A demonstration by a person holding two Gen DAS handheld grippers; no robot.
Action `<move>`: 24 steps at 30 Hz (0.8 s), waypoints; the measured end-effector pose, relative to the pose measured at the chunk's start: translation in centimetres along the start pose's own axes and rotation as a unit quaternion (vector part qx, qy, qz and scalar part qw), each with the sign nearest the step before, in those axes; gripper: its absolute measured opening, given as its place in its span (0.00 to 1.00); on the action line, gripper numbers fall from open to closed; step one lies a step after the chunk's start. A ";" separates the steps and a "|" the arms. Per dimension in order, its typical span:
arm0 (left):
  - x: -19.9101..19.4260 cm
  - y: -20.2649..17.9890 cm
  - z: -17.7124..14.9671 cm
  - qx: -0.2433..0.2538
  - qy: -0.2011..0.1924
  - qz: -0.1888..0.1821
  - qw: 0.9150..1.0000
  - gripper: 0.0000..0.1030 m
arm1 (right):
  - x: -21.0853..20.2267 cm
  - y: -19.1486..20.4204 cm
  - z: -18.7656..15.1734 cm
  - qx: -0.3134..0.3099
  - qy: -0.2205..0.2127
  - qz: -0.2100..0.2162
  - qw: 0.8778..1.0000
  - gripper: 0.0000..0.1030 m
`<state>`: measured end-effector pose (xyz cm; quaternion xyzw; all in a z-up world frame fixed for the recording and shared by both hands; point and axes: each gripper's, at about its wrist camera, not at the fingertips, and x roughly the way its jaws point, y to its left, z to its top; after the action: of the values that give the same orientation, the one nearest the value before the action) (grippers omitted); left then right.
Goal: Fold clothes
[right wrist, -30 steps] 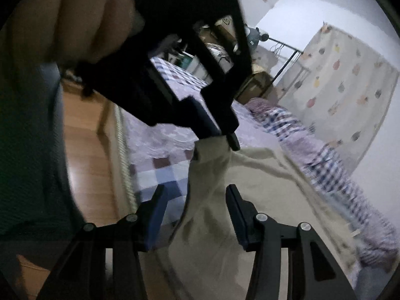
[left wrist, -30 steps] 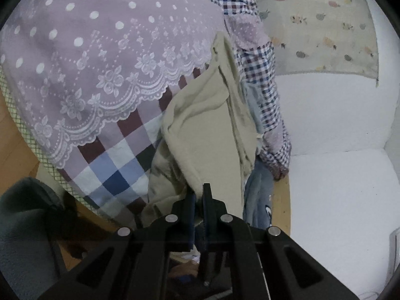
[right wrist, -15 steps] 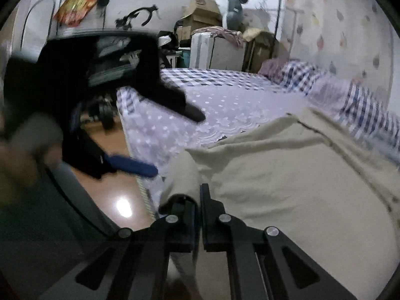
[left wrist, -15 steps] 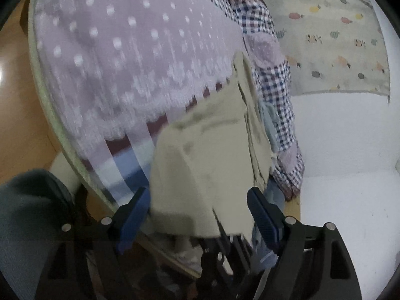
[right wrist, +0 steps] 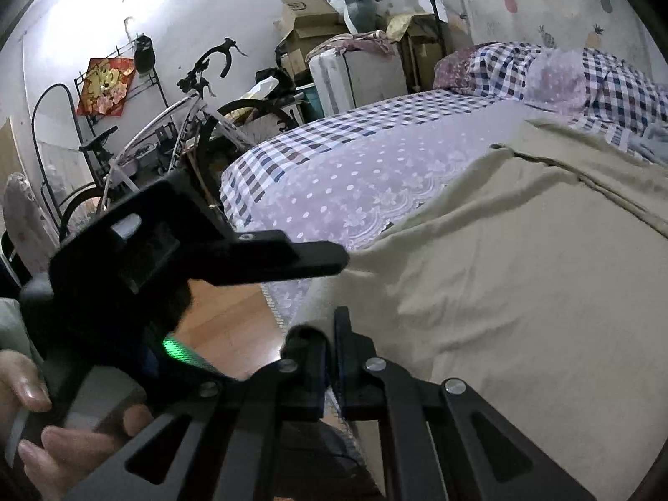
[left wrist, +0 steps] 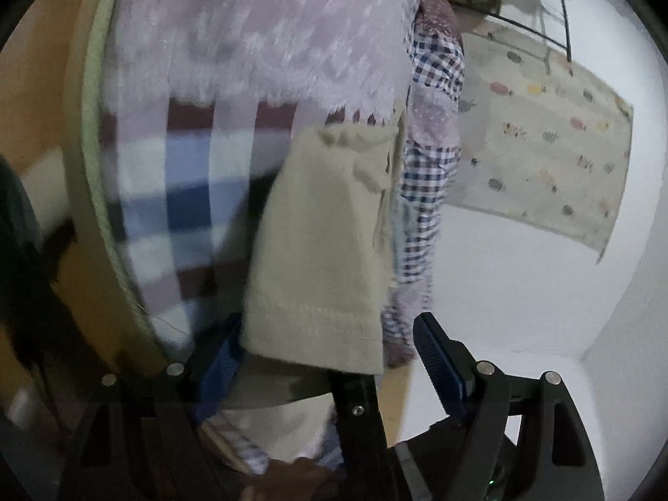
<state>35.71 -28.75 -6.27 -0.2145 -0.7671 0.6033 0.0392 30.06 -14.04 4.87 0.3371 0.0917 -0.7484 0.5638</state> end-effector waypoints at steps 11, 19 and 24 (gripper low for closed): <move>-3.1 -2.4 0.7 0.047 -0.062 0.003 0.997 0.47 | 0.0 0.4 -0.5 -0.025 0.006 -0.019 0.999 0.03; -4.9 -3.4 0.8 0.058 -0.080 0.017 0.995 0.18 | 0.1 1.1 -1.0 -0.046 0.009 -0.031 0.998 0.05; -5.5 -4.7 0.7 0.083 -0.089 0.033 0.992 0.05 | 0.0 1.8 -1.4 -0.067 0.006 -0.049 0.997 0.05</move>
<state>39.12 -32.24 -0.95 -0.1814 -0.7073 0.6826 -0.0310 32.25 -13.88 4.22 0.2986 0.1613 -0.7653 0.5470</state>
